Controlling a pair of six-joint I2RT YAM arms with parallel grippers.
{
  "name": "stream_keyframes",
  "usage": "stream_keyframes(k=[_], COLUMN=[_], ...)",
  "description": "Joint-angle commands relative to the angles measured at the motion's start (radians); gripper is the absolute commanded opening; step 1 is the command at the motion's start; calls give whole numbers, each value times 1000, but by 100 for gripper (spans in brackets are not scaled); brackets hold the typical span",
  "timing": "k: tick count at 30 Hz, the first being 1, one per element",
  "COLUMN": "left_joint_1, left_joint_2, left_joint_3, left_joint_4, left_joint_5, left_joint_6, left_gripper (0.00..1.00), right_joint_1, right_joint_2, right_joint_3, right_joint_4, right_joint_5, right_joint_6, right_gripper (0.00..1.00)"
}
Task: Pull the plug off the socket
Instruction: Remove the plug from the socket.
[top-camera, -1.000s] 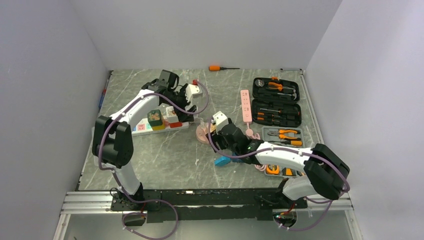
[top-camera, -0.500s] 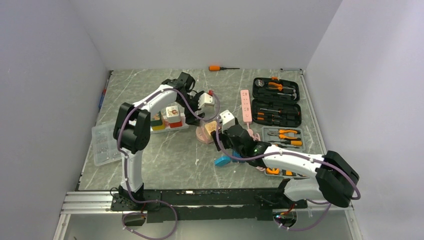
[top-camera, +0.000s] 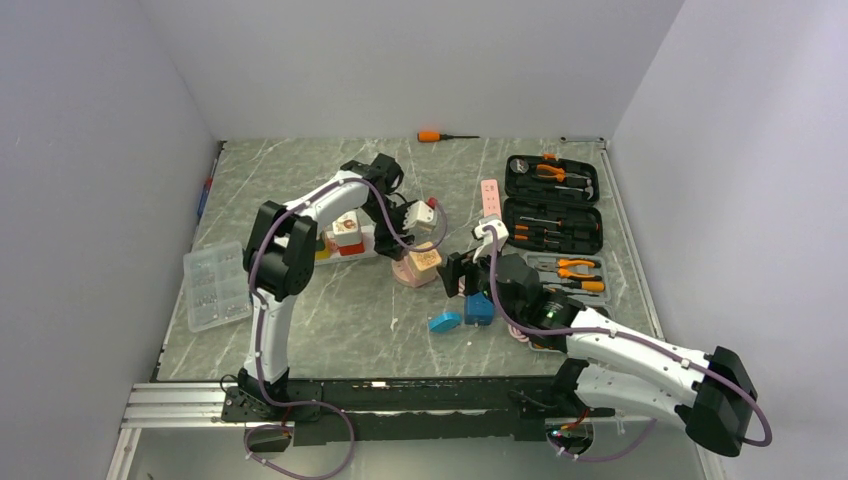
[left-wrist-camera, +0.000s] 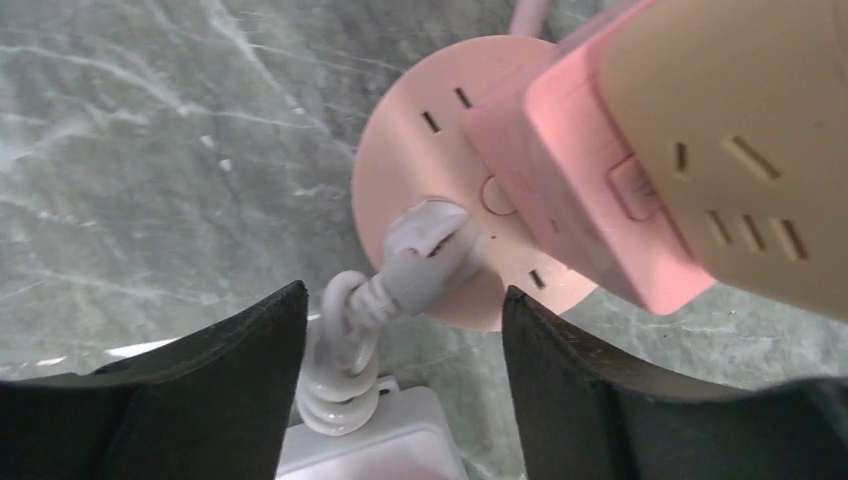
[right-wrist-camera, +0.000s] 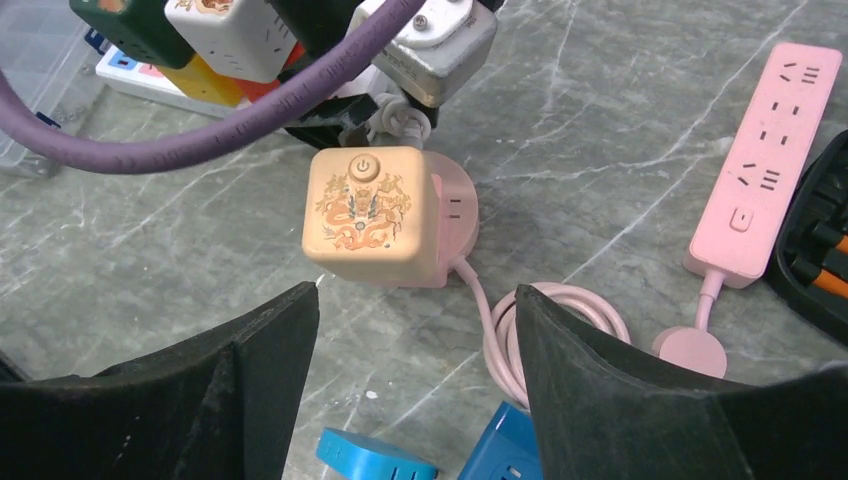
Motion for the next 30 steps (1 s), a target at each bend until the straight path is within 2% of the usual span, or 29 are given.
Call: stream_keyframes(k=[1, 2, 4, 8, 10, 13, 17, 22, 30], left_joint_1=[-16, -16, -18, -19, -17, -17, -14, 29, 109], left_joint_2=[-17, -19, -19, -39, -56, -70, -97, -165, -227], left_joint_3=[-24, -29, -30, -53, -71, -76, -80, -144, -136], left_joint_4=[-60, -63, -70, -59, -48, -49, -55, 17, 175], left_joint_5=[41, 40, 31, 22, 28, 35, 63, 123, 155], left_joint_6=[50, 47, 39, 12, -14, -83, -186, -337, -626], left_gripper=[64, 52, 40, 33, 25, 0, 0, 0, 0], right_joint_1=[2, 2, 3, 8, 8, 7, 9, 8, 11], right_joint_2=[-34, -36, -36, -31, -28, -23, -32, -48, -2], right_joint_3=[-11, -11, -11, -7, -8, -6, -1, -1, 86], right_joint_4=[-41, -44, -47, -56, -63, -77, -105, -104, -131], right_joint_5=[-8, -8, -5, -5, 2, 29, 76, 121, 145], right_joint_6=[56, 59, 68, 91, 111, 142, 192, 238, 285], right_gripper=[73, 72, 72, 72, 72, 75, 76, 77, 74])
